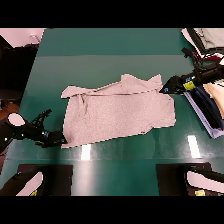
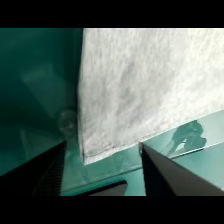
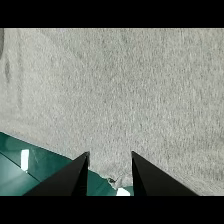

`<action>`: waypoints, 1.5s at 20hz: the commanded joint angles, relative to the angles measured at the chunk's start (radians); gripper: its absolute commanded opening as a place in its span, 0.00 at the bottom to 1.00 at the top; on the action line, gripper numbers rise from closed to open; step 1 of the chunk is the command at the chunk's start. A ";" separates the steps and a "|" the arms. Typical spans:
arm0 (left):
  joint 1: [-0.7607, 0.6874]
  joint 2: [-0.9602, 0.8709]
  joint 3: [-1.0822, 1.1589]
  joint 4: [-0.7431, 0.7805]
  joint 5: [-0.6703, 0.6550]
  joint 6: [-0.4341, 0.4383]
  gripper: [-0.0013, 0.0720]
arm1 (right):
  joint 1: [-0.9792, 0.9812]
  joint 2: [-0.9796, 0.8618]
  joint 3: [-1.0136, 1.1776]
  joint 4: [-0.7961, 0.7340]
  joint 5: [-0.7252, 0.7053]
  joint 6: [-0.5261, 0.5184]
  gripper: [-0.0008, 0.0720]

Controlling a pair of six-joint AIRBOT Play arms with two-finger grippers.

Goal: Fold the shirts.

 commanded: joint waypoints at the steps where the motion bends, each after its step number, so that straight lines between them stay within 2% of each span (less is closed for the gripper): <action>1: 0.000 -0.006 -0.043 -0.057 0.062 0.019 0.75 | 0.000 0.002 -0.003 0.000 -0.003 0.000 0.43; 4: 0.000 -0.027 -0.065 -0.086 0.078 0.020 0.74 | 0.000 0.002 -0.003 0.000 -0.003 0.000 0.43; 6: 0.000 -0.027 -0.056 -0.090 0.093 0.021 0.08 | -0.001 0.002 -0.003 -0.002 -0.001 0.000 0.43; 7: 0.000 -0.027 -0.041 -0.090 0.090 0.022 0.05 | -0.006 0.002 -0.003 -0.005 0.003 0.000 0.43; 10: 0.000 -0.026 0.064 -0.051 0.050 0.029 0.05 | -0.057 0.019 -0.045 -0.008 0.045 0.000 0.43; 13: 0.000 -0.026 0.209 0.015 0.022 0.029 0.05 | -0.163 0.090 -0.204 -0.011 0.021 -0.024 0.43; 15: 0.000 -0.026 0.298 0.028 0.023 0.029 0.05 | -0.262 0.141 -0.325 -0.021 -0.012 -0.037 0.43; 17: 0.000 -0.026 0.361 0.026 0.045 0.028 0.05 | -0.357 0.170 -0.426 -0.068 -0.032 -0.040 0.50; 20: 0.000 -0.026 0.385 0.023 0.068 0.028 0.05 | -0.440 0.164 -0.550 -0.079 -0.052 -0.071 0.50; 25: 0.000 -0.026 0.385 0.022 0.053 0.028 0.05 | -0.429 0.097 -0.676 0.011 -0.177 -0.137 0.50; 30: 0.000 -0.026 0.385 0.022 0.045 0.028 0.05 | -0.305 0.027 -0.679 0.027 -0.222 -0.142 0.49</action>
